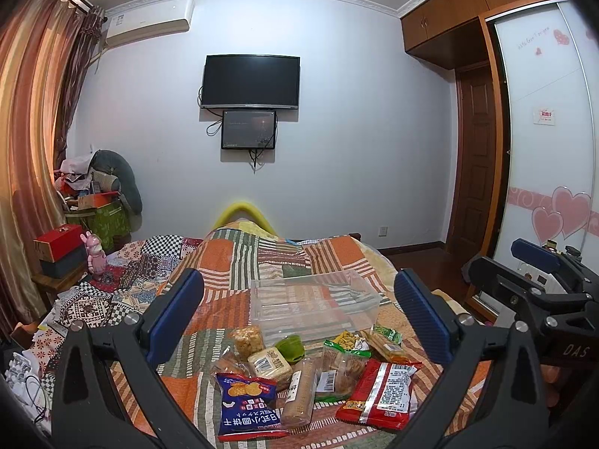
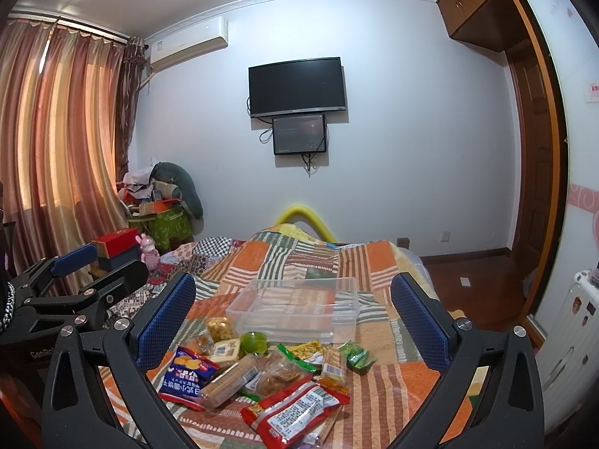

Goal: Organize snacks

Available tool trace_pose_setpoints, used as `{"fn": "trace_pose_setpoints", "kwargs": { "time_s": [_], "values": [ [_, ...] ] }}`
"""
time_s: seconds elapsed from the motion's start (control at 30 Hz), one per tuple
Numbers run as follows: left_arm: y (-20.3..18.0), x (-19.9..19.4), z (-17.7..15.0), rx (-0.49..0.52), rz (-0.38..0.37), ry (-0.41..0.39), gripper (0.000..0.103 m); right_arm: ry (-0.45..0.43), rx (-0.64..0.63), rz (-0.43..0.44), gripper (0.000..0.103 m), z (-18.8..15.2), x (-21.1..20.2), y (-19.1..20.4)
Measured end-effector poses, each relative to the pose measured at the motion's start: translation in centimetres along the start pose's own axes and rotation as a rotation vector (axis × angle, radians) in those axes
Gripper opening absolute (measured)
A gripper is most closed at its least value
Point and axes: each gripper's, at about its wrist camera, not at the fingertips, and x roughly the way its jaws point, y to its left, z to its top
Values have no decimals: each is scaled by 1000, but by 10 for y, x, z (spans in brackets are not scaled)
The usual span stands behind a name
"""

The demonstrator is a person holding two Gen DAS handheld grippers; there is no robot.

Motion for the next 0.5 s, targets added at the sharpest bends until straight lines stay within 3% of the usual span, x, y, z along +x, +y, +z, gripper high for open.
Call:
{"fn": "trace_pose_setpoints", "kwargs": {
  "time_s": [0.5],
  "values": [
    [0, 2, -1, -5, -2, 0, 103, 2, 0, -1, 103, -2, 1, -2]
  ]
}}
